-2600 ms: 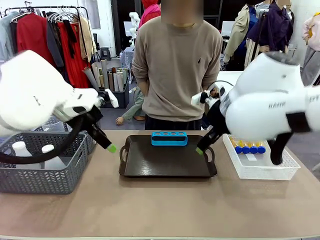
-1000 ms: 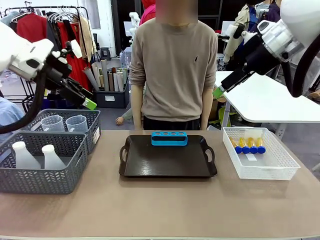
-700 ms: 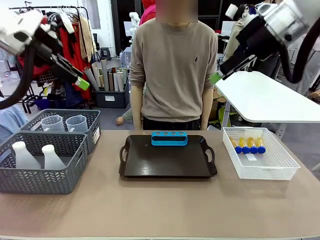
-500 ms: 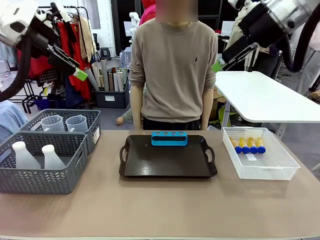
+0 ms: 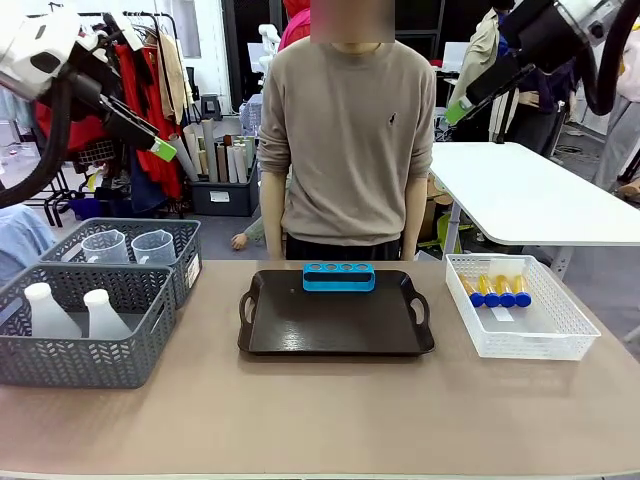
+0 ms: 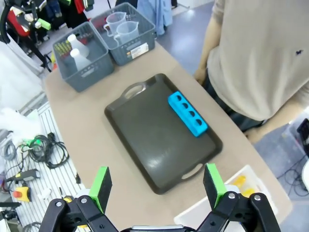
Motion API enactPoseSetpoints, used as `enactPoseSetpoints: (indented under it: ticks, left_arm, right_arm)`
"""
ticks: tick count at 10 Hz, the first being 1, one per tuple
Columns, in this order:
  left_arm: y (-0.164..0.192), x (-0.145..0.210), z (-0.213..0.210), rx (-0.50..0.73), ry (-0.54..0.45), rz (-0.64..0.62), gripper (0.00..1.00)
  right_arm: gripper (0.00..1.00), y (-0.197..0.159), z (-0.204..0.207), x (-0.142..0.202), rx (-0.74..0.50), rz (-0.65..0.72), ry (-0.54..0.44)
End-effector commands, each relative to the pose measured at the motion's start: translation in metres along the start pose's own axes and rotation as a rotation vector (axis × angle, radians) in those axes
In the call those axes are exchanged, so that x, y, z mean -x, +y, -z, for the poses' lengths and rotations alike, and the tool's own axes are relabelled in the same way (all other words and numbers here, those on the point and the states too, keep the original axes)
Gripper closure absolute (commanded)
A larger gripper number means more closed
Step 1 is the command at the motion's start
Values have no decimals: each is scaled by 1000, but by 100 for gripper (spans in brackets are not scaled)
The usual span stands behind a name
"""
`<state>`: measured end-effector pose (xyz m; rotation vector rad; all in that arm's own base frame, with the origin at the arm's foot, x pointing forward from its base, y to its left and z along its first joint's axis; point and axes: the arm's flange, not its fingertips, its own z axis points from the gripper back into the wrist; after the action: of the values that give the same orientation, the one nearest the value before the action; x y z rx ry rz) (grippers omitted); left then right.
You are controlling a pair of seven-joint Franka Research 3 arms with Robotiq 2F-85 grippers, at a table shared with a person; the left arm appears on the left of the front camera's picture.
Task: Prepare the laboratory tools.
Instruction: Pick up one Large Measuring Cup and place it on the Handle tray.
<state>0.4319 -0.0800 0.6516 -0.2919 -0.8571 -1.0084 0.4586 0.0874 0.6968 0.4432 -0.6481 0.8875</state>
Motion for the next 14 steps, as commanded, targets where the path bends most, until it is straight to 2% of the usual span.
enactPoseSetpoints:
  ticks: [1,3,4,5,14]
  left_arm:
    - [6,-6,-3,-2,-35,-18,0]
    - [4,-5,-5,5,-35,-18,0]
    - [1,-2,-4,60,-33,16,0]
    - [3,-3,-2,-5,-11,-4,0]
    - [3,-3,-2,-5,-11,-4,0]
  right_arm:
    - [0,-12,-2,4,-13,-30,-49]
    - [0,-14,-3,7,-8,-28,-54]
    - [0,-11,2,9,36,-30,-74]
    - [0,-11,-4,6,5,-7,-15]
    - [0,-11,-4,6,5,-7,-15]
